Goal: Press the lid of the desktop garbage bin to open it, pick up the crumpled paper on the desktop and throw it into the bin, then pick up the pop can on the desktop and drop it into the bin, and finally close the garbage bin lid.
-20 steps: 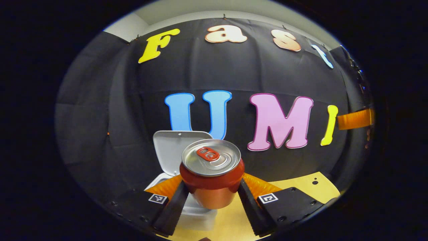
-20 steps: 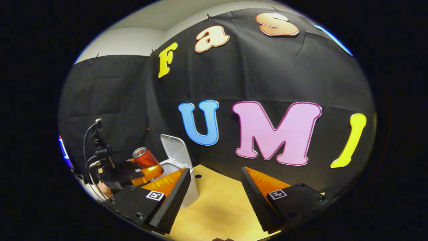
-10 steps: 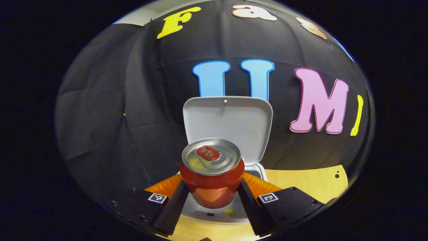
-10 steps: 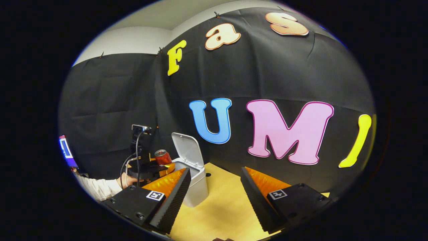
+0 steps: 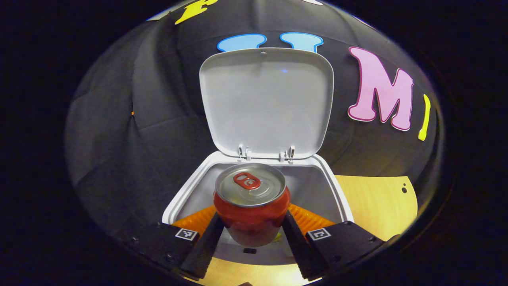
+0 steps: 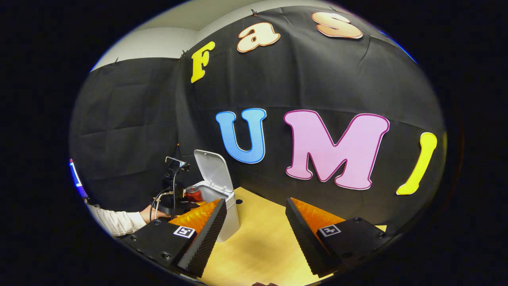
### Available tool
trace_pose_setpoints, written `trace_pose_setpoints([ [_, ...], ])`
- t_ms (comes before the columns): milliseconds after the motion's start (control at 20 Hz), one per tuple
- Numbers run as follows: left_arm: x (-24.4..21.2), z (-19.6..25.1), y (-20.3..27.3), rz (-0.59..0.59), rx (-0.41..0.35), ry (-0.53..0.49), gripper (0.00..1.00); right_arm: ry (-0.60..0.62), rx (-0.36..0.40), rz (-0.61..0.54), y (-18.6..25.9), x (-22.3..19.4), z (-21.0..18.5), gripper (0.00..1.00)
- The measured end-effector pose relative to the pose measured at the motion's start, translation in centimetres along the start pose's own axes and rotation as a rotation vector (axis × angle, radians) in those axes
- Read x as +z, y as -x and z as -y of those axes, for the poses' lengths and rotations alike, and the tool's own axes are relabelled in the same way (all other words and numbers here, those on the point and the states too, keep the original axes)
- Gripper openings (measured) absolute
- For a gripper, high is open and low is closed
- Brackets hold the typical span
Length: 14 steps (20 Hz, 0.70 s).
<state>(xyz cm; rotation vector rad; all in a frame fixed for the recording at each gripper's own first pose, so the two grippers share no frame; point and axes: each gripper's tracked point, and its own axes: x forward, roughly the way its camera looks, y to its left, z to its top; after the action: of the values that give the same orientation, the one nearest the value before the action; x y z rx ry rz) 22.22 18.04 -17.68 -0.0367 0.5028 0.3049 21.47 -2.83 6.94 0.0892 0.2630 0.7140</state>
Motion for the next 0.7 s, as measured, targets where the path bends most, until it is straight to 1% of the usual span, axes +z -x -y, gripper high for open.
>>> trace_pose_setpoints([
  [50, 0.1, 0.0, -0.3, -0.003, 0.002, -0.005, 0.85, -0.005, 0.0, 0.005, 0.1, 0.2, -0.2, 0.96],
  [100, 0.1, -0.4, -0.9, -0.002, 0.023, -0.017, 0.85, -0.007, -0.006, 0.01, 0.1, 0.4, -0.2, 0.96],
  [150, 0.1, -0.6, -1.5, 0.002, 0.028, -0.022, 0.85, -0.004, -0.014, 0.013, 0.2, 0.5, -0.2, 0.96],
  [250, 0.3, -0.4, -1.9, 0.0, 0.015, -0.041, 0.85, 0.009, -0.037, 0.005, 0.5, 0.1, 0.1, 0.96],
  [300, 0.2, -0.3, -2.2, -0.006, 0.008, -0.055, 0.85, 0.016, -0.049, 0.0, 0.6, 0.0, 0.2, 1.0],
  [350, 0.5, -0.1, -2.6, 0.003, 0.01, -0.073, 0.85, 0.019, -0.06, -0.001, 0.7, -0.1, 0.3, 0.96],
  [400, 0.5, 0.0, -3.4, -0.005, 0.014, -0.083, 0.85, 0.015, -0.068, -0.004, 0.8, -0.2, 0.3, 0.96],
  [450, 0.3, 0.5, -3.4, -0.022, -0.005, -0.073, 0.85, 0.008, -0.071, -0.004, 0.8, -0.2, 0.2, 0.96],
  [500, 0.3, 1.2, -3.4, -0.023, -0.04, -0.056, 0.85, 0.003, -0.08, -0.004, 0.7, -0.1, 0.3, 0.96],
  [550, 0.4, 1.7, -3.4, -0.025, -0.055, -0.051, 0.86, 0.0, -0.088, -0.003, 0.8, -0.1, 0.4, 0.96],
  [700, 1.0, 1.7, -3.5, -0.013, -0.061, -0.079, 0.88, -0.003, -0.1, 0.008, 0.9, 0.2, 0.3, 0.96],
])
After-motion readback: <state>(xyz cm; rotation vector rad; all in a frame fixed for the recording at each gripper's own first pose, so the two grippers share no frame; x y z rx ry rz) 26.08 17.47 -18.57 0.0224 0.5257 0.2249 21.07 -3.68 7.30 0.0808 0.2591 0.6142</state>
